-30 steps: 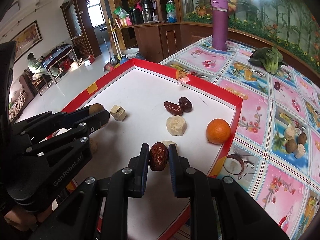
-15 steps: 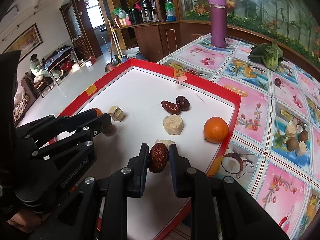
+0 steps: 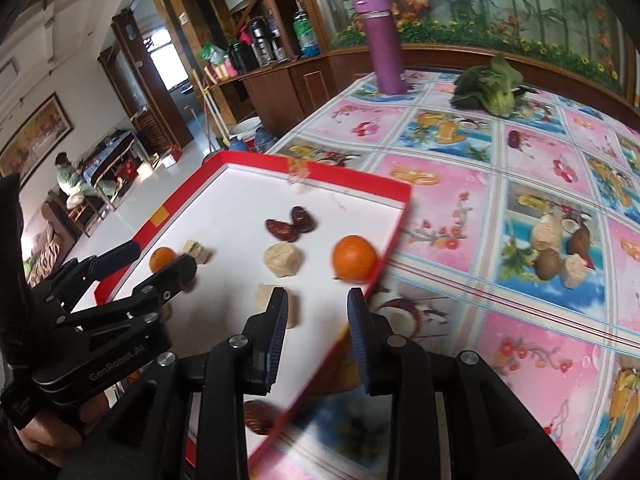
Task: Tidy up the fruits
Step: 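Carry the date and brown ball over the white tray and open both grippers, then move both grippers back toward the pile on the table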
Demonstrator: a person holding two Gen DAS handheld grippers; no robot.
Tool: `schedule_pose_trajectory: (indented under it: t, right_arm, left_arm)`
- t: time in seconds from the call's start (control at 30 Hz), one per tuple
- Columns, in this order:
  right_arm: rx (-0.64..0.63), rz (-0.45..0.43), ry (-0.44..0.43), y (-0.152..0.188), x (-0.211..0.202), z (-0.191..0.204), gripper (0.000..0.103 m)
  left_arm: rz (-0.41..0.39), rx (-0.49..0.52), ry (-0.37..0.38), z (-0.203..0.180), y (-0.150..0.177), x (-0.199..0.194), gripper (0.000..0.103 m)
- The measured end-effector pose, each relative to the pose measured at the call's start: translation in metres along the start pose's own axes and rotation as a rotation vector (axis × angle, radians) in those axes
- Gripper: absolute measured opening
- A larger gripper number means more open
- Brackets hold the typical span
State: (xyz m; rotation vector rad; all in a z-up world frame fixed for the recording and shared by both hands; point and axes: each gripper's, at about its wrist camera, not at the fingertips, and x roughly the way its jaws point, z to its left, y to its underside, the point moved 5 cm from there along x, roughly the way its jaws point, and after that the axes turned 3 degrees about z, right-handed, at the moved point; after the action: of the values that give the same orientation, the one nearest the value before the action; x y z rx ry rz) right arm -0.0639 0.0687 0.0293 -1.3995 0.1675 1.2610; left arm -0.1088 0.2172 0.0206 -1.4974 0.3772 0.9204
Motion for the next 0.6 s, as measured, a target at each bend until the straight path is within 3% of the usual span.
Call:
schedule_pose_trajectory:
  t: [0.1,0.23,0.6]
  right_arm:
    - [0.045,-0.021,0.014,0.001,-0.009,-0.022,0.03]
    - [0.098,-0.048,0.044,0.003,-0.022,-0.054,0.03]
    - [0.23,-0.093,0.148,0.018,-0.051,-0.136,0.032]
  left_arm:
    - [-0.006,0.021,0.014,-0.012,-0.002,-0.004,0.075]
    - [-0.029,0.049,0.028,-0.029,-0.005,-0.013,0.086]
    - [-0.045,0.136,0.063,-0.073,-0.005,-0.023,0.087]
